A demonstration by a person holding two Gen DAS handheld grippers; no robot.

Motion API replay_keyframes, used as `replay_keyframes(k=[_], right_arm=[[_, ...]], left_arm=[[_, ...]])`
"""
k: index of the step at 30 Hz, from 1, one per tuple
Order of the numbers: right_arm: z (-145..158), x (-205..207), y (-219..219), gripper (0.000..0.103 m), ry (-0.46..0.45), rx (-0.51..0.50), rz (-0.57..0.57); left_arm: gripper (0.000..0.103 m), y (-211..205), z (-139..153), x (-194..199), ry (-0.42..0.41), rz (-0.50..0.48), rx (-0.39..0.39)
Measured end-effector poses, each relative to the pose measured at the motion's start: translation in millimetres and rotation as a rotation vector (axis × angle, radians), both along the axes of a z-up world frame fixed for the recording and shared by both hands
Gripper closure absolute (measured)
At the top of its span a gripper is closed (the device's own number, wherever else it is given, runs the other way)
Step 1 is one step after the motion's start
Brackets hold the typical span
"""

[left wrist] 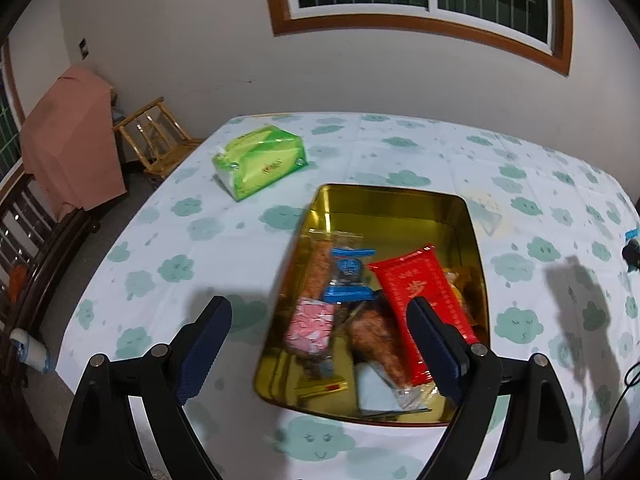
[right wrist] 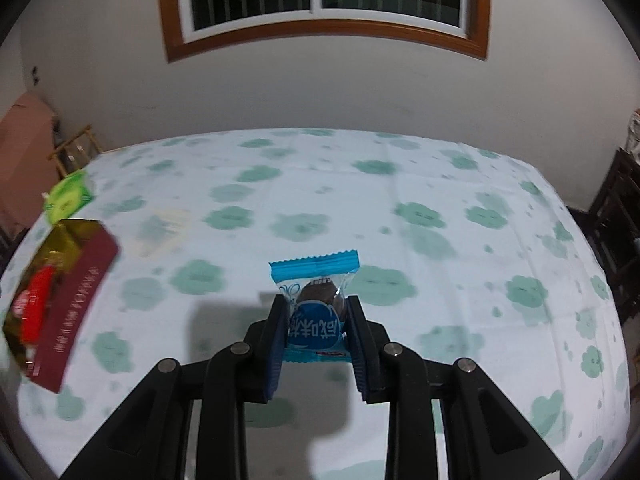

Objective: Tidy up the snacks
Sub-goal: 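Carry the blue candy into the tin and open the right tool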

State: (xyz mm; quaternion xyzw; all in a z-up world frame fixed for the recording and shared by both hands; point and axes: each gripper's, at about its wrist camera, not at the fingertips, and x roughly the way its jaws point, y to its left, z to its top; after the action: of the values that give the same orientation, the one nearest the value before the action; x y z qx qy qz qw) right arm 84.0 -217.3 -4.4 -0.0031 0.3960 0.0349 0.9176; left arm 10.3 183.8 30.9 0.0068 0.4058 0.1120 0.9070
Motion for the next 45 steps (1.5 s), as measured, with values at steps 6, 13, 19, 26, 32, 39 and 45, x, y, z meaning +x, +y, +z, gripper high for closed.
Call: replay_keyframes(k=[6,13,19,26,32,39,45], right_arm=[[11.8,-12.3,53.0,0.074,-0.005,0.029,0.105],[18.7,-31.1,124.9,0.074,0.012,0.084,0.267],[17.0,-49.8,189.4,0.074,0.028,0.106,0.390],[7.8,-64.4,247.1,0.074,0.075,0.110,0.513],[-2.8,-68.8,276.4,0.074,0.110,0.095,0.562],[-16.0,-62.2,293.2,0.074,0.150,0.083,0.569],[-24.7,-49.2,296.9,0.074,0.165,0.076,0.533]], left_arm=[[0.015,25.0,1.1,-10.6,0.001,0.057,-0.013],[0.014,45.8,-9.8,-20.0,0.030,0.094,-0.021],[0.014,57.9,-16.6,-25.0,0.039,0.107,-0.039],[0.014,69.9,-24.9,-29.4,0.055,0.109,-0.043],[0.014,77.0,-28.7,-32.9,0.062,0.107,-0.050],[0.014,81.5,-31.1,-33.1,0.069,0.101,-0.056],[0.014,80.7,-33.4,-31.4,0.077,0.088,-0.055]])
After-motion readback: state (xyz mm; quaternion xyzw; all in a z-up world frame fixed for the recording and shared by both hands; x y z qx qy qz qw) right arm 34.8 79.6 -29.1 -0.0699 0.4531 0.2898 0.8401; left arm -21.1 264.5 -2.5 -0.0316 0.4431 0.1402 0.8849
